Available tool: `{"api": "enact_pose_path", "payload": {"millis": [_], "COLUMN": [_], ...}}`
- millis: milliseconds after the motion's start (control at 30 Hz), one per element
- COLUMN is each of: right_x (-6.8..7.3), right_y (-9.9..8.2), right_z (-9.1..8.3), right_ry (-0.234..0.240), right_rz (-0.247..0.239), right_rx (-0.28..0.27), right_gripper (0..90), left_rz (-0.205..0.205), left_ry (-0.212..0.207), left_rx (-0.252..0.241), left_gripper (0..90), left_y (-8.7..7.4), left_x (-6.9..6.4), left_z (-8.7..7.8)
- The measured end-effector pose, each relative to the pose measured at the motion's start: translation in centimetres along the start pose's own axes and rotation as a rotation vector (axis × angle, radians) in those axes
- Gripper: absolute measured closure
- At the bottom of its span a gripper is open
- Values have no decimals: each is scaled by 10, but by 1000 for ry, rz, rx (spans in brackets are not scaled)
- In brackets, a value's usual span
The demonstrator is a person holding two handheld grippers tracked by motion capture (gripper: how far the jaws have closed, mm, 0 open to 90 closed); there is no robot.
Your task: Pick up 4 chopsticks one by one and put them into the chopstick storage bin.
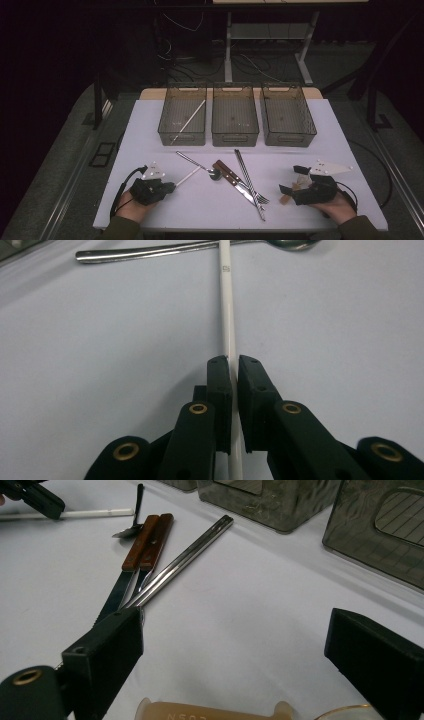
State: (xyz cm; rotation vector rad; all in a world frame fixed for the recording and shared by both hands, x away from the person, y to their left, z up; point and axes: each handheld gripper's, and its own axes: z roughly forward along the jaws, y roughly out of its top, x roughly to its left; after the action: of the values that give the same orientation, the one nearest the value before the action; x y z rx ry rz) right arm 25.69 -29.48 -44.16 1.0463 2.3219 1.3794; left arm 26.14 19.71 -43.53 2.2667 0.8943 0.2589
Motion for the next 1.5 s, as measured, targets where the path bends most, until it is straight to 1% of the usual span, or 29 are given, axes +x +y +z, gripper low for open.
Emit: {"api": "enact_pose_path", "payload": {"millis": [67,100,233,367,400,433,467,600,633,800,1000,1133,1267,1300,1500], "right_x": [0,0,0,0,0,0,-1,0,0,0,0,0,-1,-1,-1], "right_y": [0,0,0,0,0,0,0,0,0,0,-1,-1,-1,-1,-1], "right_z": [0,0,0,0,0,0,0,0,0,1,1,2,2,2,1], "right_ry": [0,-1,-1,-1,0,0,-1,-1,-2,-5,-3,-2,-3,-4,-5], "right_rz": [0,1,0,-1,0,1,1,3,4,-2,-2,-1,0,1,1], "right_rx": [1,1,-1,-1,0,0,1,4,6,11,12,11,12,12,10], "right_gripper": [88,87,87,87,87,88,88,88,88,88,88,87,88,88,88], "left_rz": [-14,-11,-23,-24,-16,-29,-33,-28,-38,-41,-42,-26,-28,-25,-39], "left_ry": [0,-2,-9,-15,-18,-16,-17,-19,-18,-15,-19,-25,-26,-24,-22], "left_rx": [-7,-4,-15,-24,-25,-30,-29,-35,-38,-62,-96,-99,-110,-112,-145], "left_gripper": [843,843,844,843,843,843,843,843,843,843,843,843,844,843,843], "left_y": [1,1,3,6,7,8,8,12,13,19,29,36,41,42,54], "left_x": [0,0,1,1,2,1,1,3,3,5,6,6,6,7,15], "left_z": [-1,-2,-3,-5,-5,-5,-6,-7,-7,-11,-14,-13,-13,-14,-14]}}
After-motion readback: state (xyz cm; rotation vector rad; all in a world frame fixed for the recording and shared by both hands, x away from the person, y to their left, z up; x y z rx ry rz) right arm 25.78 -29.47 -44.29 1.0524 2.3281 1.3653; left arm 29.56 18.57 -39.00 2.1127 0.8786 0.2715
